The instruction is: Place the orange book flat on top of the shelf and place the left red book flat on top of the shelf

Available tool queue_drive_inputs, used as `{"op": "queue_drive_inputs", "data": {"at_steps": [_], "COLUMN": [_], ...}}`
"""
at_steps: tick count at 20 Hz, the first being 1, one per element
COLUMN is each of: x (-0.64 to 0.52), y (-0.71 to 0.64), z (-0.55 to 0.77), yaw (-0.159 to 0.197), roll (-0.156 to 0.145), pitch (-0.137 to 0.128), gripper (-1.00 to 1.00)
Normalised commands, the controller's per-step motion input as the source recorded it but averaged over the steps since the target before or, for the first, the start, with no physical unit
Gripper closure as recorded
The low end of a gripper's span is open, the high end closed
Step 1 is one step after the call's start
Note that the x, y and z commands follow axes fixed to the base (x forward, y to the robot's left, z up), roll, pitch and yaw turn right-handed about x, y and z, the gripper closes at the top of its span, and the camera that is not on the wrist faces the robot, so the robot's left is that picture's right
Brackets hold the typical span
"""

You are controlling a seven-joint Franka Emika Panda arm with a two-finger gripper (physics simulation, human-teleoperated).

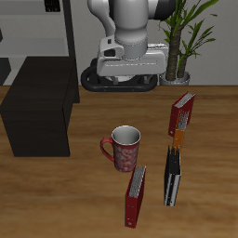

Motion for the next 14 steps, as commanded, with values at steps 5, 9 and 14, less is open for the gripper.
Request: {"op": "queue_drive_inputs", "data": {"at_steps": [5,9,14], "x": [0.09,0.13,0.11], "y": [0.41,0.46,0.64], "z": [0.01,0.02,-0.10], "yaw": [0.027,-0.022,-0.008], "roll": [-0.004,0.017,0.036], "pitch": [-0.042,-0.011,-0.024], "gripper": [-1.00,-1.00,-1.00]}}
